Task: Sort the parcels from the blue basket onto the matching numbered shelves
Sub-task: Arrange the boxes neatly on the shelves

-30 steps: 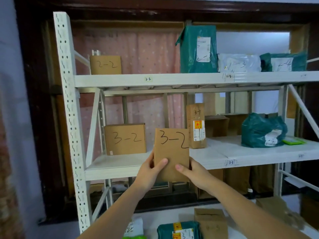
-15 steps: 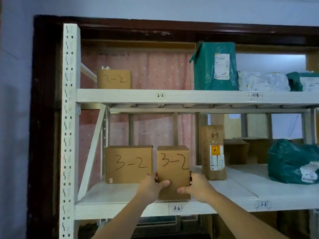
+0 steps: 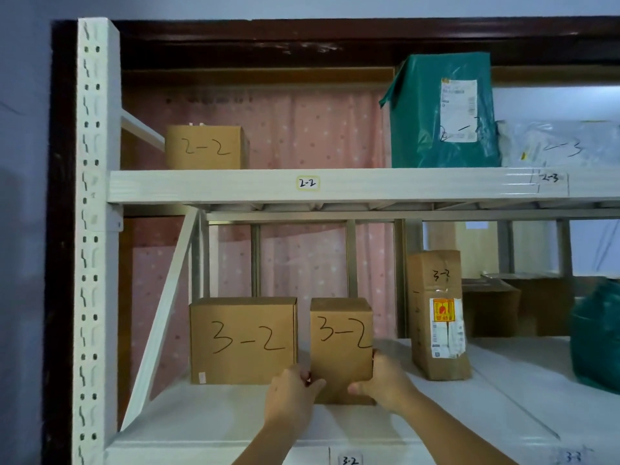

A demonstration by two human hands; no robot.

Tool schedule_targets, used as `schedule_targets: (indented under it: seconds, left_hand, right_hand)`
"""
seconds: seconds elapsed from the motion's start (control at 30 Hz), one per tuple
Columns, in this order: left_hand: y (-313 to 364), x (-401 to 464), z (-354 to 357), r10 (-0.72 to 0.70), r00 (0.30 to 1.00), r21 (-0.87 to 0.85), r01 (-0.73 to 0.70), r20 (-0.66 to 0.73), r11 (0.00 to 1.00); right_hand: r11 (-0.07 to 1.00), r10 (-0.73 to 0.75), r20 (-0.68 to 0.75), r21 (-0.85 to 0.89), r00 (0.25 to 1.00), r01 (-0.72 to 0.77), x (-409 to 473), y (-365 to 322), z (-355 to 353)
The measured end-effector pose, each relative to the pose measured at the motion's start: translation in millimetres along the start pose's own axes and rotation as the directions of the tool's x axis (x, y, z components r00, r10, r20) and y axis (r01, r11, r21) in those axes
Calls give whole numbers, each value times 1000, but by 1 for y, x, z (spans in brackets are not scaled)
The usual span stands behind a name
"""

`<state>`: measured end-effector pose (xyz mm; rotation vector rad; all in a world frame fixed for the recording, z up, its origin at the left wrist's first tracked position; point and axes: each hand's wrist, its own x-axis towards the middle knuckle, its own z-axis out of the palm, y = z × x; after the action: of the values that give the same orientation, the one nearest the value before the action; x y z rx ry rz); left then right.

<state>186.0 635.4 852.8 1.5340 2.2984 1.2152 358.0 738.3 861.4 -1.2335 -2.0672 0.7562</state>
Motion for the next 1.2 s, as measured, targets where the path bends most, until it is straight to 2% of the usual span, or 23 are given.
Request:
schedule_targets:
  seconds: [0.23,0.4,0.73,0.9,1.0,1.2]
  left_hand:
    - [-6,24,11,-68,997,17,69,-23,997]
    - [-15,35,15,-99,992,13,100,-75,995]
    - [-40,60,33,-210,975,-161,197,-66,967]
    - [-31,49,25,-197,979,-149,188,-54,971]
    - [-26,44,22,-187,981,-96,181,-58,979]
    - [-20,40,17,-111,994,80,112,-24,990]
  right_hand:
    - [1000,5,-40,7,999,-5,32,-6,15]
    - [1000,2,-10,2,1000,-2,47,-5,20]
    - [1000,17,4,-7,1000,-17,60,-3,26]
    - [994,99,-2,49,995,-99,52,3,18]
    - [995,99,-3,-29,995,-99,40,9,10]
    - [957,17,129,-290,992,21,3,29,-27]
